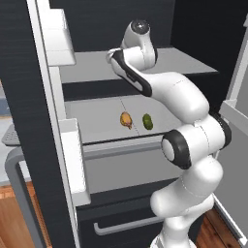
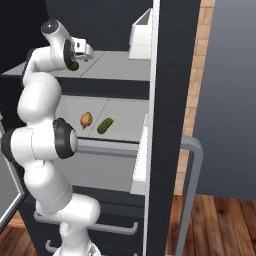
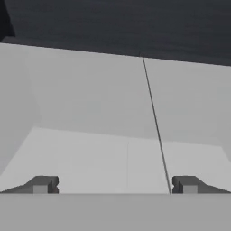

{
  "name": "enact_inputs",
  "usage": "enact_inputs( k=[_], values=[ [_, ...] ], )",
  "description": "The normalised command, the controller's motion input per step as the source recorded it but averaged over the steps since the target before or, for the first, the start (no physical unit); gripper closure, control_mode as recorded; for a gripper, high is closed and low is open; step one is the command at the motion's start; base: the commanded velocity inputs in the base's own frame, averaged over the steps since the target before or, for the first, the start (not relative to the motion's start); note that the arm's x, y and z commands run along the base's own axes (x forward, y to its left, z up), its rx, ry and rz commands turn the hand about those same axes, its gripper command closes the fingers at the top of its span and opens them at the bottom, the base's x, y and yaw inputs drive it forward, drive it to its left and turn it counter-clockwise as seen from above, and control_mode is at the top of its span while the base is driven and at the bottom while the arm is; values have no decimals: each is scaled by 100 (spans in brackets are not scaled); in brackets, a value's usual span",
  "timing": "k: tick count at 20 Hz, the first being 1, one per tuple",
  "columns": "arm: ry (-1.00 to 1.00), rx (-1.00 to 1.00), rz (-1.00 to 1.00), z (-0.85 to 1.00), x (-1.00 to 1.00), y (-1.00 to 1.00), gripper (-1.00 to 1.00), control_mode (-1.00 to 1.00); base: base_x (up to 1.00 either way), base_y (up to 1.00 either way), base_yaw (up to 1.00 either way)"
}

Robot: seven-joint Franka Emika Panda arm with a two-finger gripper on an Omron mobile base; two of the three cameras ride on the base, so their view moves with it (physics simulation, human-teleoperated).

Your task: Open the fridge, remove the kiwi, cucumber, and chicken drumstick, and place them on any counter.

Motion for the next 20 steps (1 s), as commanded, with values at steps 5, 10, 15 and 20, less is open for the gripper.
enact_inputs(
  k=[5, 10, 15, 20],
  values=[
    [9, 4, -9, -58, -27, -22, -100, -100, 0, 0, 0],
    [6, 7, -7, -60, -15, -20, -100, -100, 0, 0, 0],
    [7, 12, -3, -69, 0, -5, 100, -100, 0, 0, 0],
    [2, 12, -2, -49, 0, -7, 100, -100, 0, 0, 0]
  ],
)
